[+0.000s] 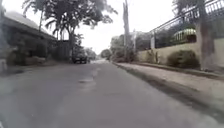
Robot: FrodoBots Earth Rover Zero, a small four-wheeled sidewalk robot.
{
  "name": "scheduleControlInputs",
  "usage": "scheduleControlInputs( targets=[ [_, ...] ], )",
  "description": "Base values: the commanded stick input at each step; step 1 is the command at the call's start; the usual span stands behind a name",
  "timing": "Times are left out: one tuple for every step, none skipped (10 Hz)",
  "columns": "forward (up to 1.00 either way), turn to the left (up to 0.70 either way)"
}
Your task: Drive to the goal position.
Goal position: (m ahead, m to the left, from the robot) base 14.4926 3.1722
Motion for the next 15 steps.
scheduleControlInputs(
  targets=[
    [1.00, 0.00],
    [1.00, 0.00],
    [1.00, 0.00],
    [1.00, 0.00],
    [1.00, 0.00],
    [1.00, 0.00],
    [1.00, 0.00],
    [1.00, 0.00],
    [1.00, 0.00],
    [1.00, 0.00],
    [1.00, 0.00],
    [1.00, 0.00],
    [1.00, 0.00],
    [1.00, 0.00],
    [1.00, 0.00]
  ],
)
